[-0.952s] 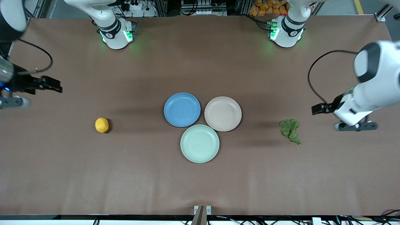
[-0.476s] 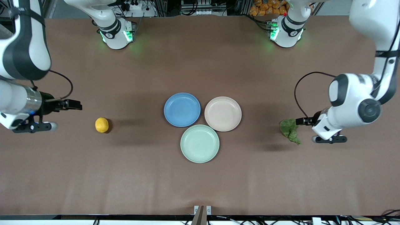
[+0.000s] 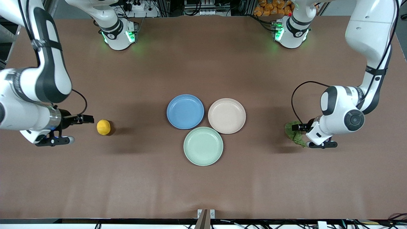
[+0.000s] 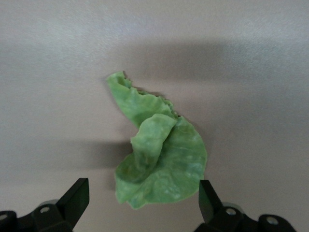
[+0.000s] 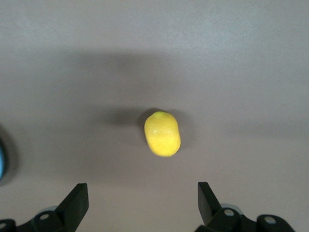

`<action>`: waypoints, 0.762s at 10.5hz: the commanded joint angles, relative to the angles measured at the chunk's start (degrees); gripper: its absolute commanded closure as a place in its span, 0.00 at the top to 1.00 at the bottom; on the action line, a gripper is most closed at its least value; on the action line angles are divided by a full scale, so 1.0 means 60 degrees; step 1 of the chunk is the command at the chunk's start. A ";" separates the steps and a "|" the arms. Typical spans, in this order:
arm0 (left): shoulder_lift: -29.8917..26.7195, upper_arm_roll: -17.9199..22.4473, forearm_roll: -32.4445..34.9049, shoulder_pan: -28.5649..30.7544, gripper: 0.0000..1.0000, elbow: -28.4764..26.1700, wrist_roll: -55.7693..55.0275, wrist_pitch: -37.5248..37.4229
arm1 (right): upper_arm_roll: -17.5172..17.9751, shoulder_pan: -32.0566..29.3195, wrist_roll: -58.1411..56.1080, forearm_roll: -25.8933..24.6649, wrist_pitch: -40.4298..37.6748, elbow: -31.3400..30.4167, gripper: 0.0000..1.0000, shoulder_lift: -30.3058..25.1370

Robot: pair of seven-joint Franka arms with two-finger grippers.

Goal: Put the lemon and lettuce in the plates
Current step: 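Lower and close the right gripper on the lemon while the left grasps lettuce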

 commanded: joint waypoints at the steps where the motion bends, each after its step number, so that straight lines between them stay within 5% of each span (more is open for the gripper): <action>1: 0.0242 -0.0007 0.0274 -0.0054 0.91 0.0019 -0.0010 0.0254 | 0.0015 -0.0156 -0.0426 0.0043 0.1334 -0.1264 1.00 -0.0210; 4: 0.0536 -0.0007 0.0274 -0.0069 0.75 0.0092 -0.0010 0.0474 | 0.0015 -0.0112 -0.0426 0.0029 0.3676 -0.2772 1.00 -0.0108; 7: 0.0654 0.0037 0.0303 -0.0259 0.12 0.0092 -0.0082 0.0504 | 0.0015 -0.0112 -0.0485 0.0014 0.5437 -0.3596 1.00 0.0257; 8: 0.0596 0.0037 0.0506 -0.0274 0.00 0.0092 -0.0315 0.0489 | 0.0015 -0.0083 -0.0485 0.0014 0.5891 -0.3772 1.00 0.0404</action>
